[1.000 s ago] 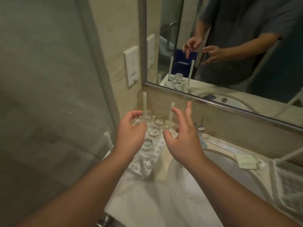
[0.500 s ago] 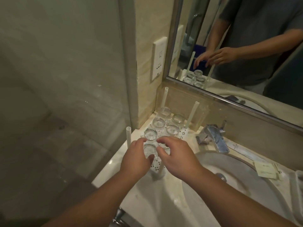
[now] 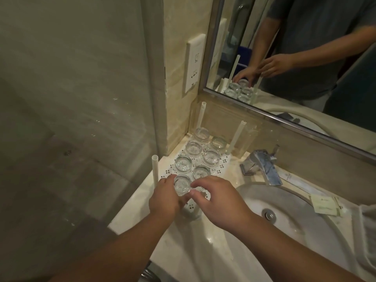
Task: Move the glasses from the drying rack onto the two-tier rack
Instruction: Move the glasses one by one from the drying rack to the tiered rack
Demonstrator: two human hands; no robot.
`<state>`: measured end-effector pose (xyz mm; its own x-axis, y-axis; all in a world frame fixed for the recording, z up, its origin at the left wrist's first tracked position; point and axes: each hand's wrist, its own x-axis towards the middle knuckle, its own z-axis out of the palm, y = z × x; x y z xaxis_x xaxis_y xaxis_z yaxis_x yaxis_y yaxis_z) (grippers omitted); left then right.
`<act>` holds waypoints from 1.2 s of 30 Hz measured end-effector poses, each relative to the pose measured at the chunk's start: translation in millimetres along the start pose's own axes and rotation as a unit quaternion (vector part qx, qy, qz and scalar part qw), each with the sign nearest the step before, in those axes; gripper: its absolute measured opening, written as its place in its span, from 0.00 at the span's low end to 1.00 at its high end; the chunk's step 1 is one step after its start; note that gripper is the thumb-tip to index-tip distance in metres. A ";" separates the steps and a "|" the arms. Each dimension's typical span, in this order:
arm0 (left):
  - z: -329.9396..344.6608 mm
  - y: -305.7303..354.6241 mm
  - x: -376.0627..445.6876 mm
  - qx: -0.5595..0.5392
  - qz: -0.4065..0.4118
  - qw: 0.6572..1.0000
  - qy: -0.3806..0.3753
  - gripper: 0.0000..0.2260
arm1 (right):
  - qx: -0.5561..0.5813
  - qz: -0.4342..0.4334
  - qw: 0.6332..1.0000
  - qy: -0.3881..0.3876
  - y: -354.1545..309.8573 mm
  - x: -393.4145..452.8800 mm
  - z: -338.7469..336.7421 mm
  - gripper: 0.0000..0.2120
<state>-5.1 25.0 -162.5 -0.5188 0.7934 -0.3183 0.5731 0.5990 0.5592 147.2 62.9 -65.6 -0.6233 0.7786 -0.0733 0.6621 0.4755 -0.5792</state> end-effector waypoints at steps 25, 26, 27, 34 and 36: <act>-64.9 47.9 -37.7 -0.207 0.170 0.956 0.119 0.25 | 0.185 0.101 0.974 0.083 5.6 -4.8 -3.6 0.17; -68.2 52.4 -39.8 -0.209 0.175 0.954 0.126 0.26 | 0.216 0.133 0.963 0.087 4.8 -3.8 -4.3 0.18; -71.4 56.8 -41.3 -0.211 0.179 0.952 0.131 0.27 | 0.245 0.164 0.951 0.089 3.7 -2.5 -5.6 0.19; -85.3 81.7 -49.1 -0.231 0.214 0.936 0.158 0.27 | 0.452 0.276 0.848 -0.030 -12.8 5.6 -25.2 0.31; -89.0 88.2 -52.2 -0.242 0.221 0.930 0.166 0.23 | 0.502 0.273 0.819 -0.047 -15.1 4.5 -29.7 0.33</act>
<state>16.0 26.9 -28.4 -0.5137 0.8256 0.2336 0.4657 0.0396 0.8841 146.8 71.3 -33.0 -0.4089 0.7052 -0.5792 0.2060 -0.5470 -0.8114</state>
